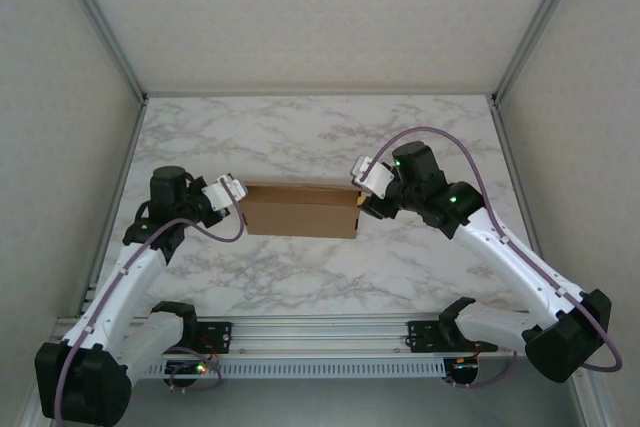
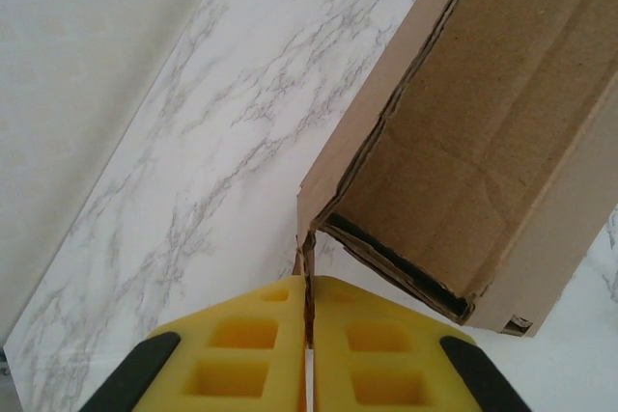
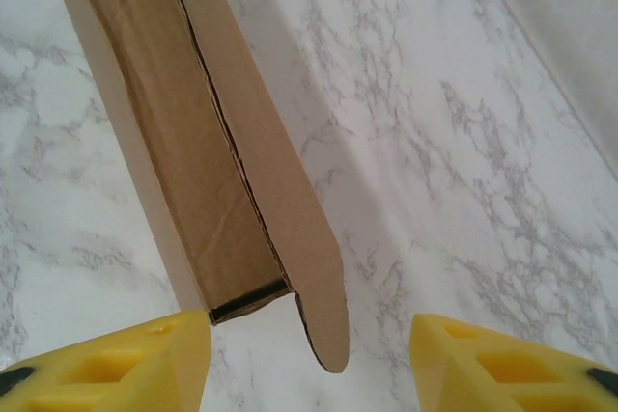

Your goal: Fold the paper box

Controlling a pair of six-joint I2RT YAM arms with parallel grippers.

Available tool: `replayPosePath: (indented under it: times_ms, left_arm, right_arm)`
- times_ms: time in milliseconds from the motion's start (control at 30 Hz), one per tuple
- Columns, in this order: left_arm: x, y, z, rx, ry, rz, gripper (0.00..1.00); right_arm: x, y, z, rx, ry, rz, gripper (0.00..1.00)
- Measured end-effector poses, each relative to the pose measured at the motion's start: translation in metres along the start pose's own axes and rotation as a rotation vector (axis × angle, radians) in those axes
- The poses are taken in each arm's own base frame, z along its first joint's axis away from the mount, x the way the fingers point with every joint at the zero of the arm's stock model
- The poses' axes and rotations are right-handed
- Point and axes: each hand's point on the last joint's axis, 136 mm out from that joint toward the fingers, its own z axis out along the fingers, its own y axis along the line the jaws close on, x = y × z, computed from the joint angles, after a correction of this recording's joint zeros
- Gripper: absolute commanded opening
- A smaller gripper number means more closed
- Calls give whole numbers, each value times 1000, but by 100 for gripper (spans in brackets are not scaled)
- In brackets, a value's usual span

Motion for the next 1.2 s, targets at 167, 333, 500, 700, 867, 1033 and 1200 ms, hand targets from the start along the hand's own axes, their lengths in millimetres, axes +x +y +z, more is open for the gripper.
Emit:
replayPosePath:
  times_ms: [167,333,500,700,867,1033,1200]
  left_arm:
    - [-1,0,1,-3,2,6,10]
    - [0,0,2,-3,9,6,10]
    - [-2,1,5,4,15,13,10]
    - [-5,4,5,0,18,23,9]
    - [-6,2,6,2,21,32,2]
    - [-8,4,4,-17,27,-12,0]
    - [-16,7,-4,-47,3,-127,0]
  right_arm:
    - [15,7,15,-29,47,-10,57]
    - [23,9,20,-29,61,-25,43]
    - [25,4,25,-21,70,-30,31]
    - [33,2,34,-23,102,-26,24]
    - [31,-1,34,-11,98,-25,11]
    - [27,-7,34,-10,105,2,6]
    - [19,-13,36,-23,120,58,3]
